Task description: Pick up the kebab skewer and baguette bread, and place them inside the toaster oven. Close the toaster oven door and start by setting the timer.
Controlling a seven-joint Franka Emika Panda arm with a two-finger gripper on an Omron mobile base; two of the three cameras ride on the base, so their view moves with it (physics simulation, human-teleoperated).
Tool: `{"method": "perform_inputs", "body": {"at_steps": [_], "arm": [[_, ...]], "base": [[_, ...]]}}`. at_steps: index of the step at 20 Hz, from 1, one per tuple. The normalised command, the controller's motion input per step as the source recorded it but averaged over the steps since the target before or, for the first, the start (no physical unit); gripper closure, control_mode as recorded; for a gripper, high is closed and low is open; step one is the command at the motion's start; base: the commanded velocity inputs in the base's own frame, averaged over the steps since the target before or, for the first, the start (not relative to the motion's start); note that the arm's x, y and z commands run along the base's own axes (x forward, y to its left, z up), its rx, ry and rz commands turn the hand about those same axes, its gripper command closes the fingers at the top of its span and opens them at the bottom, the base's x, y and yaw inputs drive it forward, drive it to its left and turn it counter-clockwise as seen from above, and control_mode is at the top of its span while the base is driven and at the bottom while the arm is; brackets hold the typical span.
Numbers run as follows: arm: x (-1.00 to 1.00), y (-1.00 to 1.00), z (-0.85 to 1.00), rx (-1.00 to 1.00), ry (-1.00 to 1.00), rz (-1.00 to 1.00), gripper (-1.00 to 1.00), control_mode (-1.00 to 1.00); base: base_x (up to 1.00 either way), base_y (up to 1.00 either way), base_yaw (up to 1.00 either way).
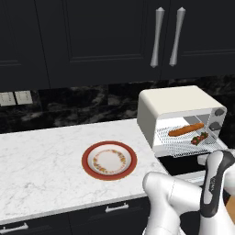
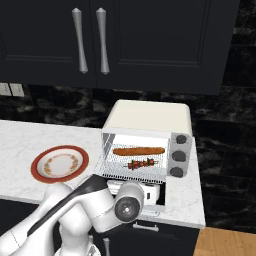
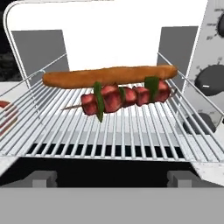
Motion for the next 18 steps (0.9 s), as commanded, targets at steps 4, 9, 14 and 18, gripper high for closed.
{"method": "perform_inputs", "body": {"at_steps": [4,9,14,18], "arm": [[0.21,0.0,-0.01,-0.03,-0.01,0.01,-1.0,-1.0],[0.18,0.0,-0.05,0.0,0.0,0.05,-1.0,-1.0],[0.14,0.0,-0.05,0.0,0.0,0.03,-1.0,-1.0],[0.25,0.0,0.0,0.1,0.0,0.0,-1.0,-1.0]], "base": [[0.0,0.0,0.0],[0.0,0.0,0.0],[0.0,0.0,0.0],[0.0,0.0,0.0]]}}
